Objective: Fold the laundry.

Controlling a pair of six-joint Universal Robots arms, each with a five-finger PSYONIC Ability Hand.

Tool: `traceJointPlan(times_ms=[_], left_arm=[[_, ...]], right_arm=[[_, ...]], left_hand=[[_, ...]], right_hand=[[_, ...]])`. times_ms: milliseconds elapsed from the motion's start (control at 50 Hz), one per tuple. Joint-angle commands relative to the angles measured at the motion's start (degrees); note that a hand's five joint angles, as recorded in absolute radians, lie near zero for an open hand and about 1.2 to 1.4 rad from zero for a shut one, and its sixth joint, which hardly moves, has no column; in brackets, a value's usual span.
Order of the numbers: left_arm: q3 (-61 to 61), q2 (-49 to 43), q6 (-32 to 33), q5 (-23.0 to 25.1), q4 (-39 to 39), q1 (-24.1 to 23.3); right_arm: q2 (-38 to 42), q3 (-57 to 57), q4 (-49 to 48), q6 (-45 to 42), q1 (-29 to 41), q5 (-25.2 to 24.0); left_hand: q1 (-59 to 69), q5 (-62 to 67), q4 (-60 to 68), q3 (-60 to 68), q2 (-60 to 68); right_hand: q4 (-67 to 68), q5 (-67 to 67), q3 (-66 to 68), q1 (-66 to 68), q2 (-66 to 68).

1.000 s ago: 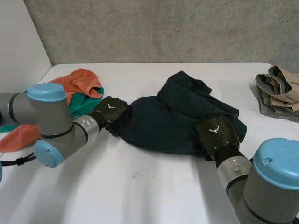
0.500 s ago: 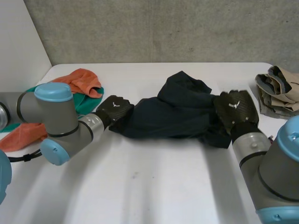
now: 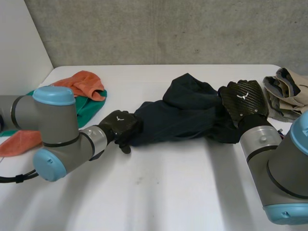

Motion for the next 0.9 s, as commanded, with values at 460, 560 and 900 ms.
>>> traceJointPlan(times_ms=[460,560,900], left_arm=[[2.3,19.0,-5.9,-16.0,9.1,-3.7],[1.9,32.9,-8.6,-16.0,9.2,-3.8],[9.6,40.6,-10.5,-15.5,9.9,-3.7]], right_arm=[[-9.3,-14.8,19.2,-2.1,-1.4,-1.6],[-14.0,-24.8,30.1,-2.7,-2.2,-4.1],[-13.4,-43.0,44.1,-1.5,-5.4,-6.4]], left_hand=[[48.2,48.9,48.6,47.7,48.2],[48.2,48.9,48.6,47.7,48.2],[48.2,48.9,48.6,47.7,48.2]], right_hand=[[11.4,12.5,12.1,17.1,12.6],[11.4,12.5,12.1,17.1,12.6],[11.4,12.5,12.1,17.1,12.6]])
